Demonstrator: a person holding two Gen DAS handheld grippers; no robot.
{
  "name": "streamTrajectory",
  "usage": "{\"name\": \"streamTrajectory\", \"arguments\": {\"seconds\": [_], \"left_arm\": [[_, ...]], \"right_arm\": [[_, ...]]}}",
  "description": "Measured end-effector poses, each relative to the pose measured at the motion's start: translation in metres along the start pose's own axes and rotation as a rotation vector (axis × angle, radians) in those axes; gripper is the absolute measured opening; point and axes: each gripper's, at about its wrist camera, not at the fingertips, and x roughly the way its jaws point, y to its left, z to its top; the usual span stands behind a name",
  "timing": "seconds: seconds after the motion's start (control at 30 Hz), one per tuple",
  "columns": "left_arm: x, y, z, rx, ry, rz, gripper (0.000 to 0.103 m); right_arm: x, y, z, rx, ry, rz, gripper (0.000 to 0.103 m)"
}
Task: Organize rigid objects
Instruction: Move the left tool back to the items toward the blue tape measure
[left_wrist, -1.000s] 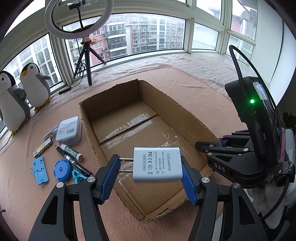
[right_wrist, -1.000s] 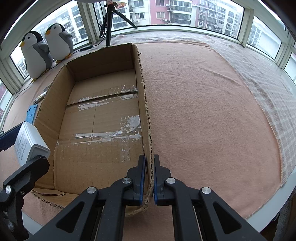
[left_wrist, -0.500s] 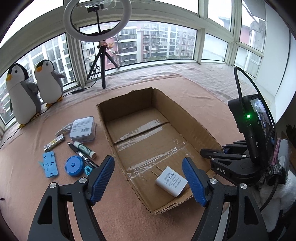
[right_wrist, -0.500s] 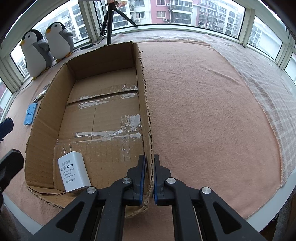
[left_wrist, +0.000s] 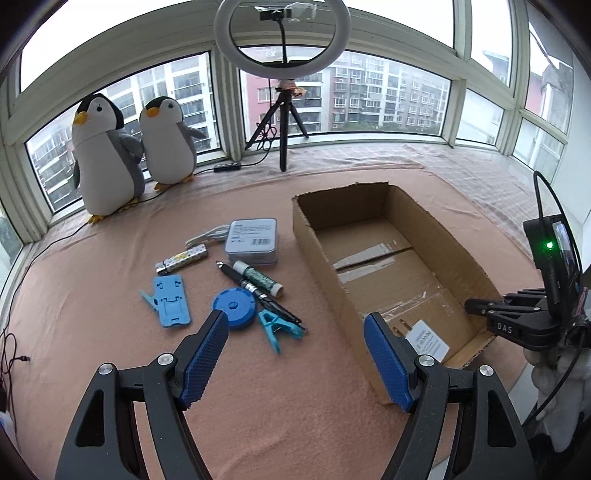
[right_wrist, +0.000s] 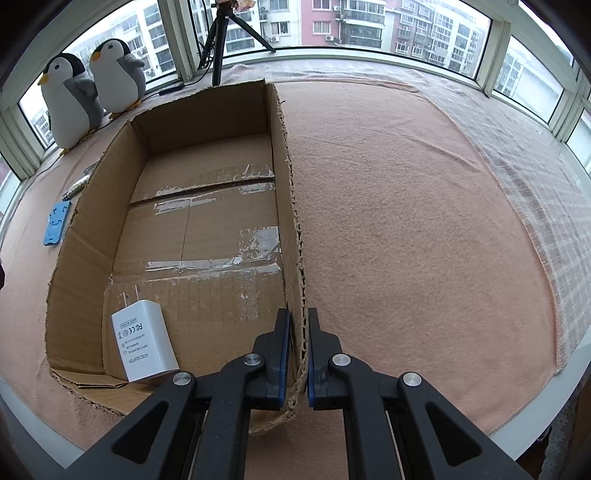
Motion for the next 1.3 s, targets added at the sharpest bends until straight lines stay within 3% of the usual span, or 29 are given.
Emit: {"name": "streamTrajectory", "arguments": {"seconds": [0.3,0.57,0.97,1.3], "left_arm": [[0.019,0.034,-0.021,-0.051,0.072,0.026,0.079],[0.047,0.045,-0.038,-0.08,0.15,0.002,0.079],[0.082,0.057,-0.034,-0.1,0.192,0.0,0.079],[0.093,0.127,-0.017,-0.217,0.184,0.073,0.078]], "right_arm": [[0.0,0.002,0.001,-0.008,0.009,-0.02,0.008],[0.001,0.005,0.002,-0.016,0.012,-0.036,0.008],[0.005,0.007,0.003,-0.025,0.021,-0.045,0.009],[0.007,0.008,0.002,-0.024,0.019,-0.042,0.01]]}}
